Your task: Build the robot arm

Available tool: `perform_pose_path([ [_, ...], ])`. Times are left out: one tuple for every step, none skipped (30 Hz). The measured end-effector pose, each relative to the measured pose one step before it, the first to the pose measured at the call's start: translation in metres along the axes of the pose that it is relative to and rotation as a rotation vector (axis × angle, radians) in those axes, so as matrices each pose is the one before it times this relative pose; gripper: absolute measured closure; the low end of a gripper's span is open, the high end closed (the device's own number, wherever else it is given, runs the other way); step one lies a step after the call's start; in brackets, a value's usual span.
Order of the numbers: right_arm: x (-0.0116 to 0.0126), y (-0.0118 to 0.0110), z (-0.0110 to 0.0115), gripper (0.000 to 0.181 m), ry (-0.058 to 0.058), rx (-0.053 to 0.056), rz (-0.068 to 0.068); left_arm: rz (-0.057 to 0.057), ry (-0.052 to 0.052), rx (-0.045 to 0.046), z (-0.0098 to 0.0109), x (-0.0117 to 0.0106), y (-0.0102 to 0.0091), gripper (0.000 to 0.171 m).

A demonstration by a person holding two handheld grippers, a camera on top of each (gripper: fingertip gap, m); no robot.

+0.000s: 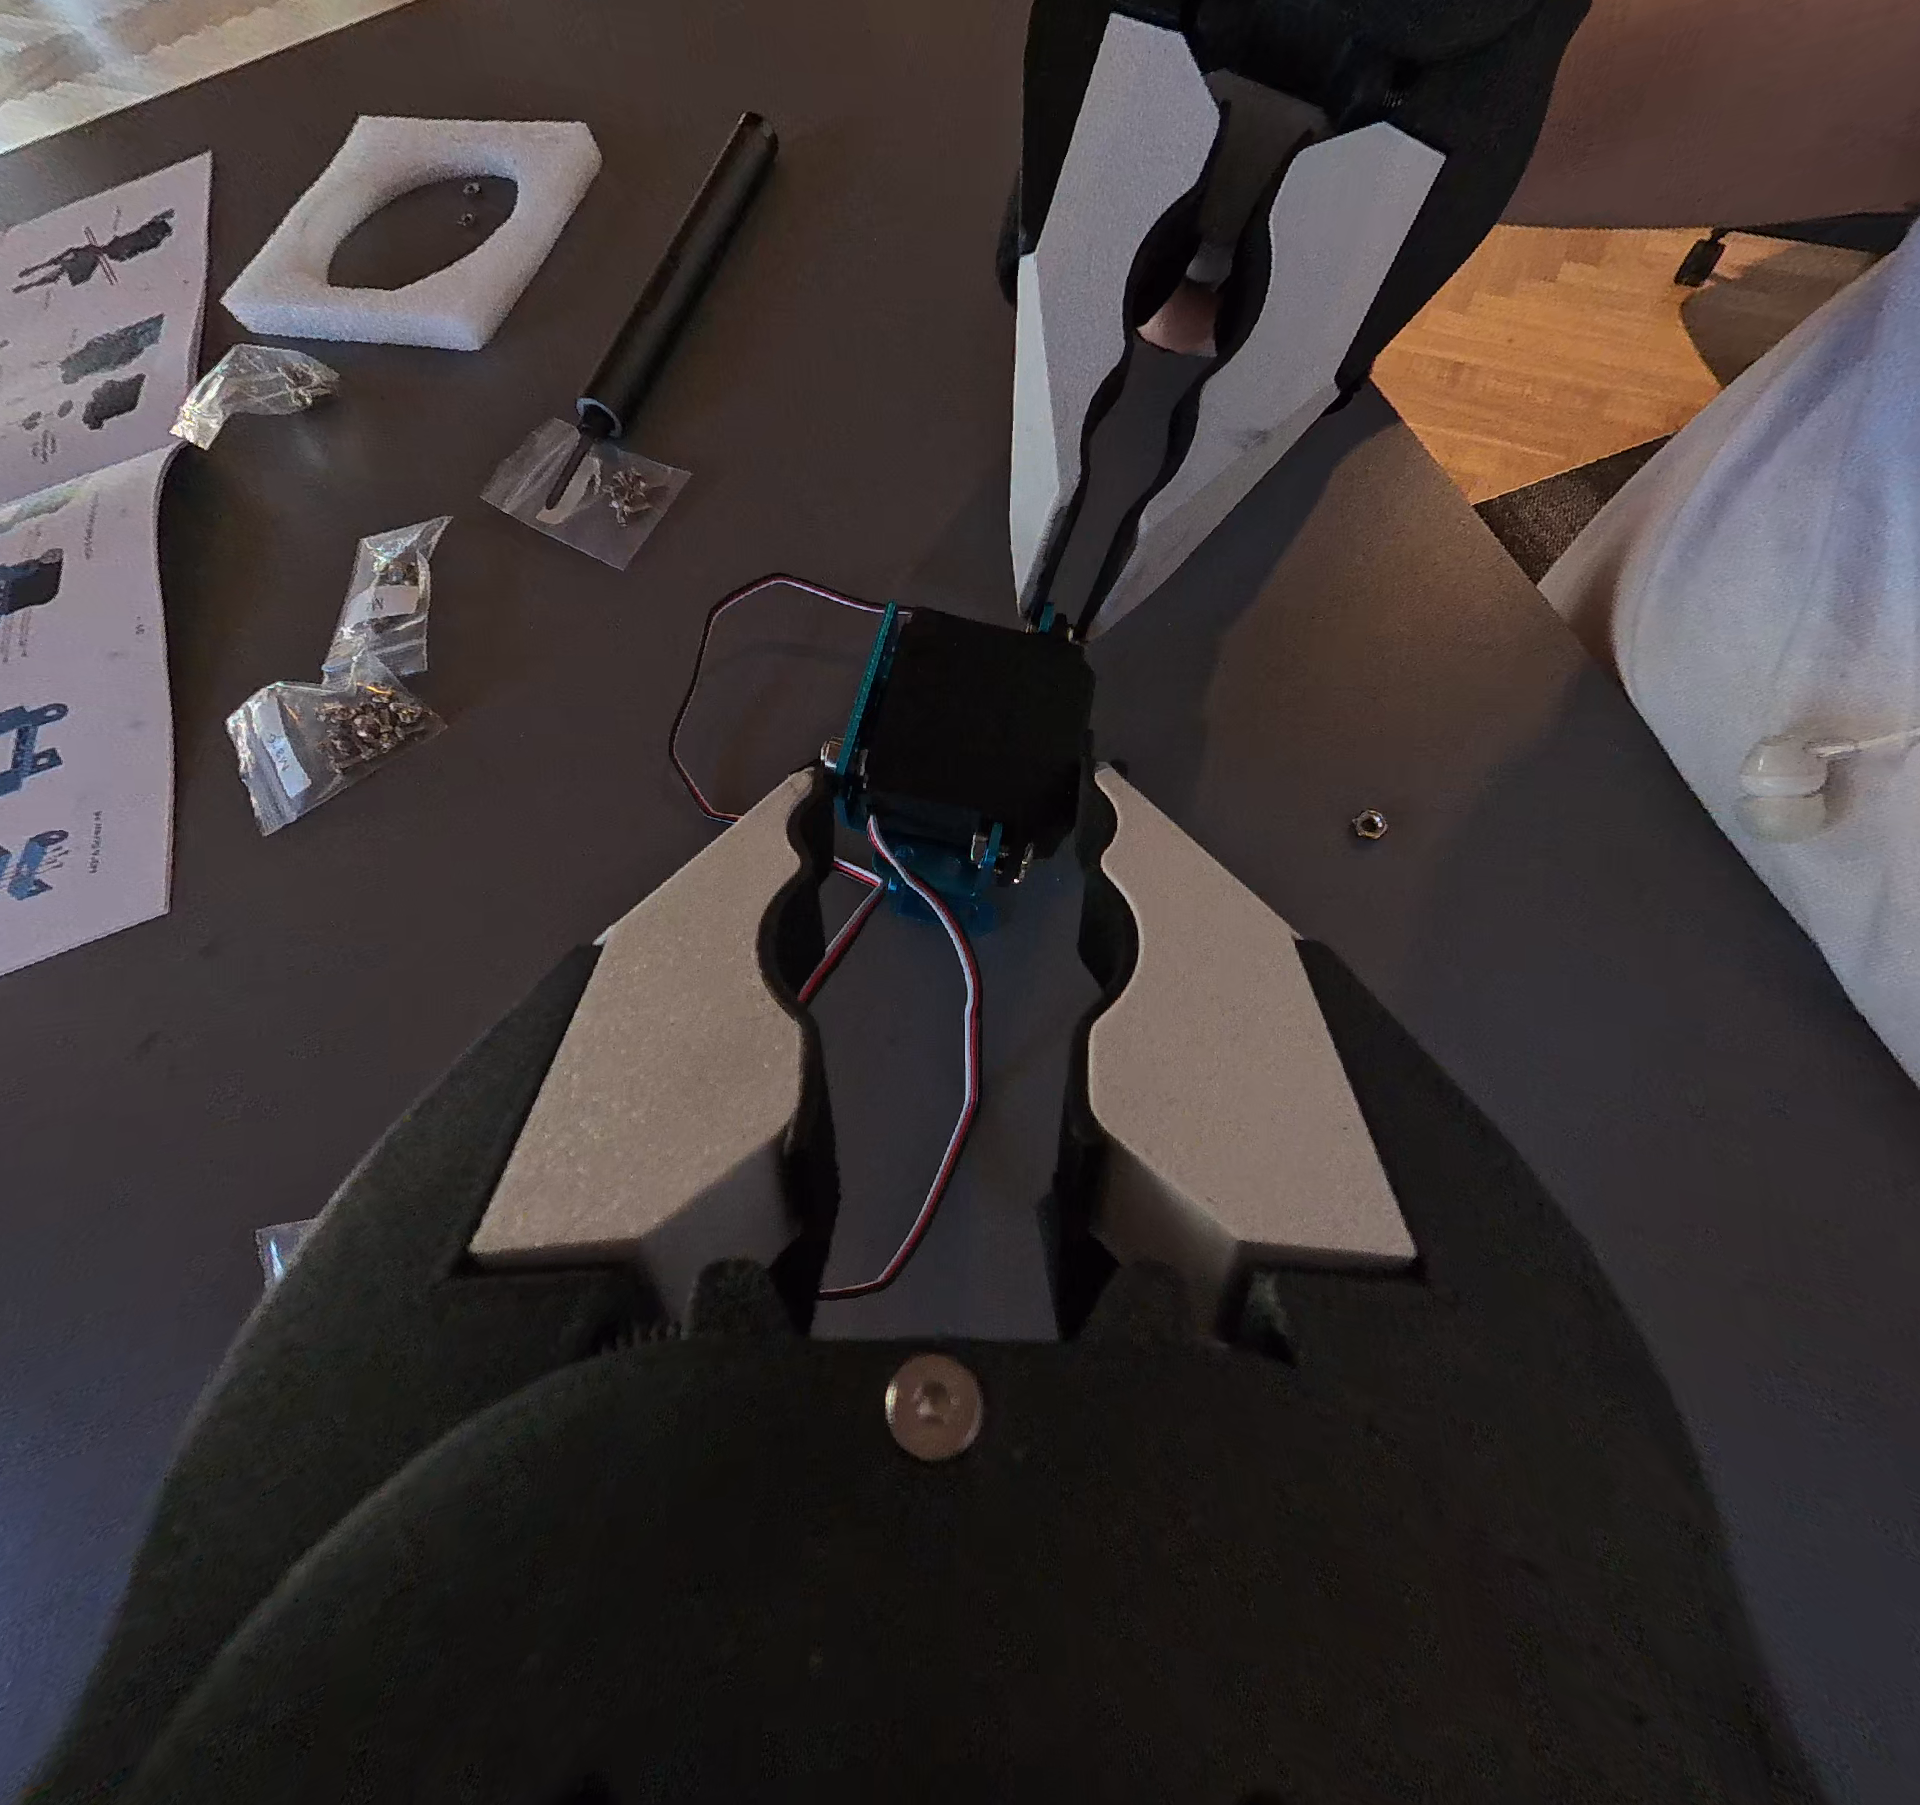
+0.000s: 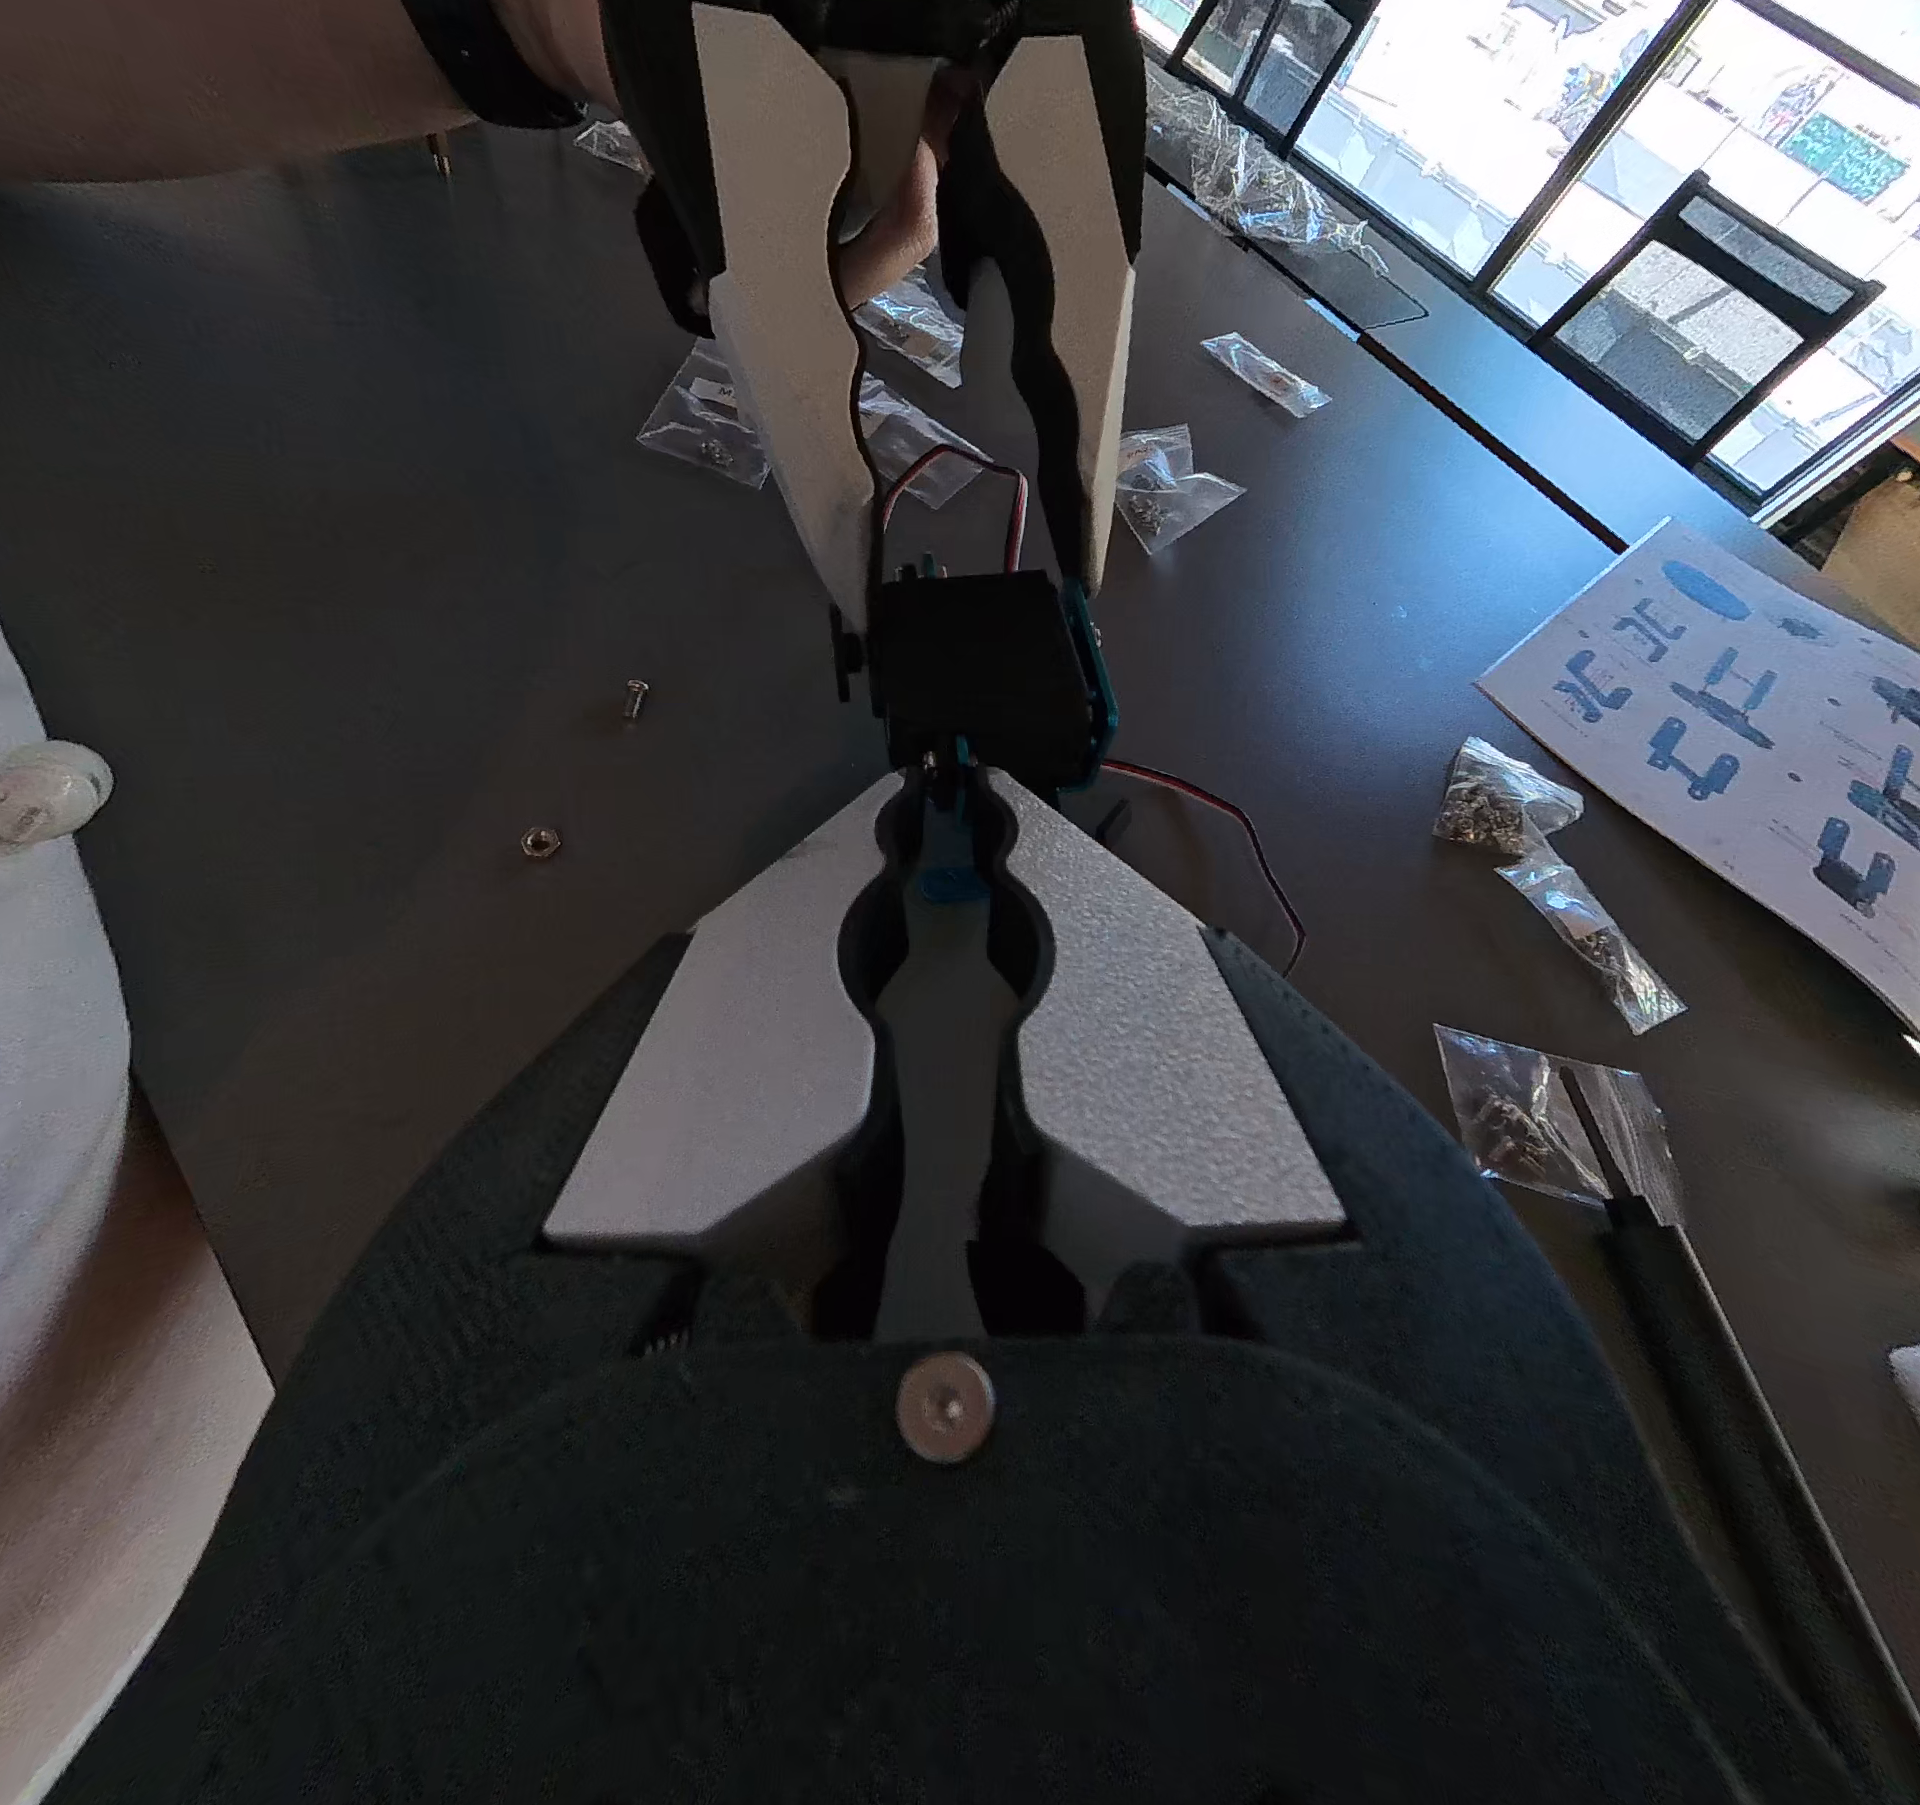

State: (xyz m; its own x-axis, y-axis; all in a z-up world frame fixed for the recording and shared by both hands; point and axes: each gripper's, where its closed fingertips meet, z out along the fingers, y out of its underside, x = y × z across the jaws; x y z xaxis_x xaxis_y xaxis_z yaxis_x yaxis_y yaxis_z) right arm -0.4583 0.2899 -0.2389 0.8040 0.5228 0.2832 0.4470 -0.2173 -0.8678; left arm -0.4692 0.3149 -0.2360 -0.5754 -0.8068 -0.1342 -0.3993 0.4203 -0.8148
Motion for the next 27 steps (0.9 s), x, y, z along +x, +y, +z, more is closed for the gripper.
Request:
perform_pose_path([
  [0.00005, -0.00016, 0.00001, 0.173, 0.0002, 0.0002, -0.0010, -0.0032, 0.0005, 0.00021, 0.00002, 0.00001, 0.00014, 0.126],
  [-0.00031, -0.00018, 0.00000, 0.173, -0.0004, 0.0006, -0.0013, -0.0009, -0.0004, -0.00036, 0.00007, 0.00010, 0.00009, 0.125],
  [0.00001, 0.00003, 0.00001, 0.173, 0.0009, 0.0002, -0.0008, 0.0000, -0.0021, 0.00011, -0.00009, -0.00009, 0.00002, 0.125],
  [-0.00002, -0.00013, 0.00000, 0.173, 0.0005, 0.0011, 0.0005, -0.0001, -0.0015, 0.00051, -0.00007, -0.00001, -0.00003, 0.125],
  [-0.00023, -0.00012, -0.00001, 0.173, -0.0008, 0.0010, 0.0009, -0.0013, 0.0005, 0.00040, -0.00003, 0.00015, 0.00011, 0.125],
  [-0.00016, -0.00004, -0.00005, 0.173, -0.0004, 0.0004, 0.0008, -0.0031, -0.0001, 0.00040, 0.00006, 0.00007, 0.00019, 0.124],
  [-0.00009, 0.00005, 0.00001, 0.173, 0.0005, 0.0001, 0.0000, -0.0031, 0.0001, 0.00122, -0.00002, -0.00008, 0.00008, 0.124],
  [-0.00029, -0.00010, -0.00006, 0.173, -0.0003, 0.0004, -0.0003, -0.0024, 0.0003, 0.00082, 0.00009, 0.00007, 0.00013, 0.123],
  [-0.00026, -0.00001, -0.00002, 0.173, -0.0001, 0.0004, -0.0007, -0.0028, 0.0006, 0.00045, 0.00002, 0.00006, 0.00022, 0.124],
  [-0.00027, 0.00004, -0.00006, 0.173, -0.0006, 0.0003, -0.0004, -0.0022, 0.0012, -0.00041, 0.00011, 0.00021, 0.00022, 0.123],
  [-0.00035, -0.00007, -0.00002, 0.173, -0.0013, 0.0003, 0.0005, -0.0012, -0.0001, -0.00081, 0.00000, 0.00009, 0.00019, 0.123],
  [-0.00024, -0.00005, -0.00005, 0.173, -0.0012, 0.0005, 0.0004, -0.0005, -0.0011, -0.00112, 0.00005, -0.00016, 0.00020, 0.122],
  [-0.00008, 0.00000, -0.00007, 0.173, 0.0000, 0.0002, 0.0004, -0.0007, -0.0010, -0.00078, -0.00007, -0.00002, 0.00023, 0.121],
  [0.00013, -0.00004, -0.00005, 0.173, 0.0012, 0.0004, -0.0002, -0.0011, -0.0009, -0.00025, -0.00017, -0.00016, 0.00016, 0.121],
  [0.00001, -0.00009, -0.00001, 0.173, 0.0010, 0.0005, -0.0001, -0.0012, -0.0009, 0.00062, -0.00028, -0.00018, 0.00003, 0.122],
  [0.00000, -0.00014, -0.00018, 0.173, 0.0002, 0.0010, 0.0005, -0.0017, -0.0004, 0.00096, -0.00020, -0.00006, 0.00007, 0.122],
  [0.00011, -0.00022, -0.00021, 0.173, 0.0012, 0.0017, 0.0001, -0.0018, -0.0011, 0.00027, -0.00032, -0.00011, 0.00021, 0.121],
  [0.00028, -0.00016, -0.00034, 0.173, 0.0016, 0.0010, 0.0001, -0.0011, -0.0014, 0.00089, -0.00040, -0.00014, 0.00008, 0.121],
  [0.00008, -0.00008, -0.00022, 0.173, 0.0003, 0.0009, 0.0006, -0.0014, -0.0006, 0.00178, -0.00043, 0.00011, 0.00012, 0.121],
  [0.00024, -0.00002, -0.00022, 0.173, 0.0002, 0.0009, 0.0013, -0.0021, -0.0004, 0.00212, -0.00054, 0.00001, 0.00007, 0.121],
  [0.00010, -0.00009, -0.00014, 0.173, 0.0002, 0.0008, 0.0010, -0.0028, 0.0000, 0.00222, -0.00050, 0.00019, 0.00001, 0.121],
  [0.00012, -0.00004, -0.00008, 0.173, 0.0004, 0.0000, 0.0006, -0.0027, -0.0008, 0.00152, -0.00042, 0.00003, 0.00015, 0.121],
  [-0.00004, 0.00005, 0.00006, 0.173, 0.0000, 0.0003, 0.0001, -0.0021, -0.0009, 0.00131, -0.00047, 0.00011, 0.00018, 0.121],
  [-0.00009, 0.00009, 0.00011, 0.172, -0.0004, -0.0002, 0.0009, -0.0015, -0.0014, 0.00086, -0.00057, 0.00004, 0.00028, 0.121],
  [-0.00024, 0.00033, 0.00023, 0.172, -0.0013, -0.0008, 0.0009, -0.0016, -0.0024, 0.00131, -0.00061, -0.00003, 0.00026, 0.121],
  [0.00004, 0.00013, 0.00019, 0.172, 0.0008, -0.0001, -0.0001, -0.0018, -0.0027, 0.00184, -0.00050, -0.00011, 0.00015, 0.121],
  [-0.00013, 0.00003, 0.00009, 0.172, -0.0001, 0.0001, 0.0000, -0.0026, -0.0018, 0.00268, -0.00053, -0.00011, 0.00010, 0.122],
])
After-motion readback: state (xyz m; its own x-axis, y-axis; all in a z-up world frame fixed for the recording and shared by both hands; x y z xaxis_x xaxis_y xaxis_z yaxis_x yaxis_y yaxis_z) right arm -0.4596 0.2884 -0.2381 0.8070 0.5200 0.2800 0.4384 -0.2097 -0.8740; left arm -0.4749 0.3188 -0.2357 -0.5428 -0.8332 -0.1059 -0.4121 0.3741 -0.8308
